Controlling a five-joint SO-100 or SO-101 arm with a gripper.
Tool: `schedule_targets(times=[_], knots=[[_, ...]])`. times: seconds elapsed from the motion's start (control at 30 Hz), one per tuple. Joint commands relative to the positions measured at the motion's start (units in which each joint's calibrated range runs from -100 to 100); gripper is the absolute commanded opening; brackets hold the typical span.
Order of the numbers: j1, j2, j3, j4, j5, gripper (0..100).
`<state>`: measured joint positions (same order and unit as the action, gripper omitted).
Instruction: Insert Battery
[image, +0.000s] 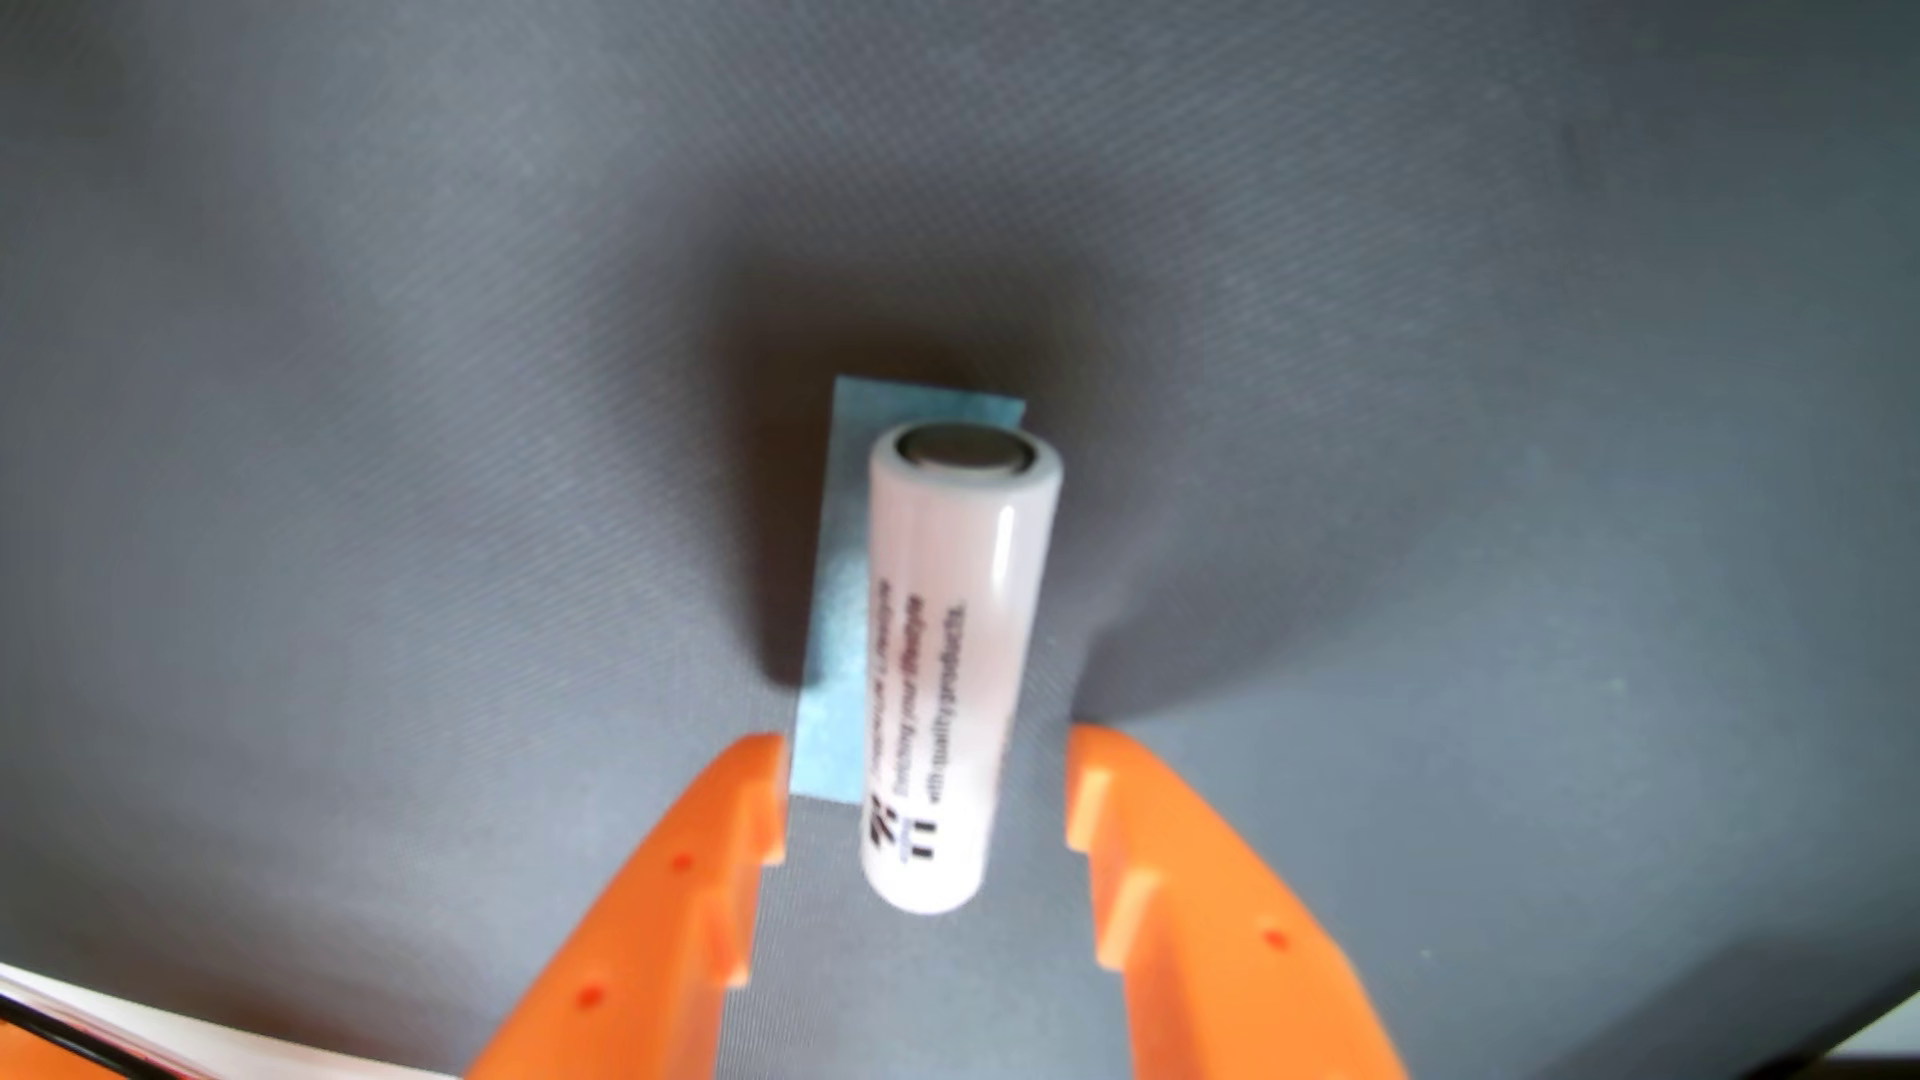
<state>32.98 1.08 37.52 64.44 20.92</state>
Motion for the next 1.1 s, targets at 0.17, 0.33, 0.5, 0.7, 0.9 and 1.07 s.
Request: schedule_targets(times=[0.17,0.33,0.5,0.7,0.9,1.07], knots=[[-0.27,0.21,-1.82,0.68,-0.01,16],[-0.27,0.29,-1.64,0.68,0.19,16],[-0.27,0.29,-1.55,0.68,0.35,16],[-0.27,0.29,-1.19,0.09,0.40,16],[-0.27,0.29,-0.47,-0.17,0.40,16],[-0.27,0.38,-0.38,-0.17,0.40,16]])
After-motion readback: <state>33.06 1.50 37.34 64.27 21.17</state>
